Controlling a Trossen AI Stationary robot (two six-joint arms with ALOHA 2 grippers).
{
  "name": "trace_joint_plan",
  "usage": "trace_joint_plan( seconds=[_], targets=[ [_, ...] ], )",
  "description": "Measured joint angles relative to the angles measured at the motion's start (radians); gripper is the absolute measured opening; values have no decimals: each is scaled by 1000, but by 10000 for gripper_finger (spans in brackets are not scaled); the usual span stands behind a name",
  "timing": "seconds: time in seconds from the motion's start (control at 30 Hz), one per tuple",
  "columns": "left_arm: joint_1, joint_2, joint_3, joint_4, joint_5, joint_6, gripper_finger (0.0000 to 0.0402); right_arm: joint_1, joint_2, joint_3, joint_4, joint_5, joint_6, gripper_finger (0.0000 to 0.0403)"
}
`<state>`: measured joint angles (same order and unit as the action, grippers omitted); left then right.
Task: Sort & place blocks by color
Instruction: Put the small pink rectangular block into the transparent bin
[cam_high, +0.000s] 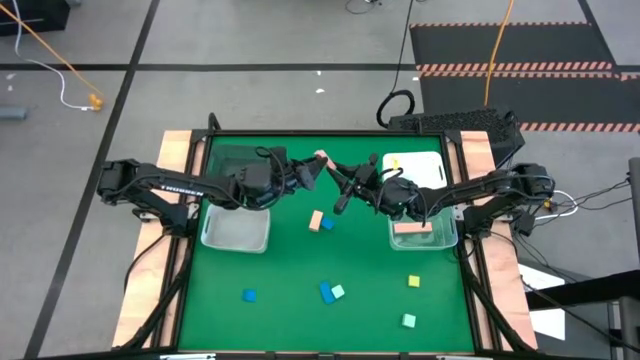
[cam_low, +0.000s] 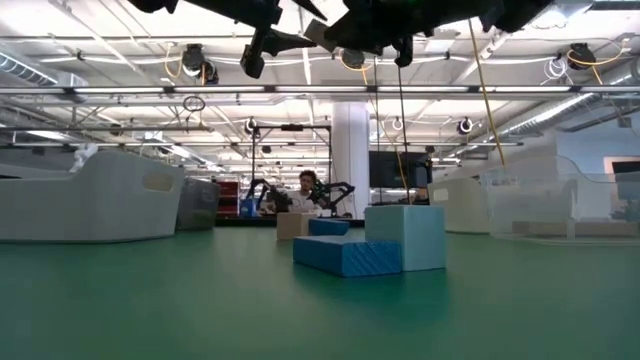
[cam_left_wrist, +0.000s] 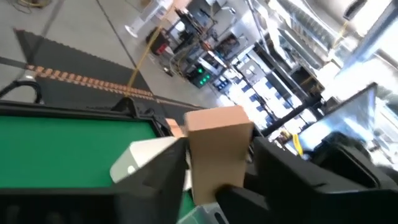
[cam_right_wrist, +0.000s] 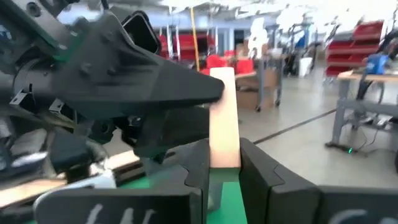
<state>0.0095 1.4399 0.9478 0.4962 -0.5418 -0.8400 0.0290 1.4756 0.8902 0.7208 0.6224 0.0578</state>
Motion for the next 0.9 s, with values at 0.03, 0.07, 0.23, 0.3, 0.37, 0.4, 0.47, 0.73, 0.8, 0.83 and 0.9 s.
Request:
trace_joint_plan(
  seconds=[0.03,0.07,0.23,0.3,0.37,0.4,0.47,0.73,0.8,0.83,0.9],
  targets=[
    [2,0,0,0,5,0,213,1,-22,1,-53,-1,13,41],
    [2,0,0,0,6,0,234,1,-48,1,-121,-1,29,41],
    [6,0,0,-3,1,0,305,1,-214,0,-498,1,166,41],
    [6,0,0,-5,7,0,317,1,-289,0,-664,-18,247,41],
    [6,0,0,-5,20,-1,320,1,-367,0,-826,-72,354,41],
    [6,0,0,-5,35,0,319,1,-403,0,-903,-104,414,41],
    [6,0,0,-9,67,6,314,1,-473,0,-1043,-187,535,41],
    [9,0,0,-135,186,0,283,14,-625,0,-1520,-558,869,41],
    [10,0,0,-168,206,13,274,22,-627,0,-1633,-624,912,41],
    [12,0,0,-184,210,23,270,26,-625,0,-1685,-649,928,41],
    [15,0,0,-207,212,48,262,35,-614,0,-1780,-692,951,41]
  ],
)
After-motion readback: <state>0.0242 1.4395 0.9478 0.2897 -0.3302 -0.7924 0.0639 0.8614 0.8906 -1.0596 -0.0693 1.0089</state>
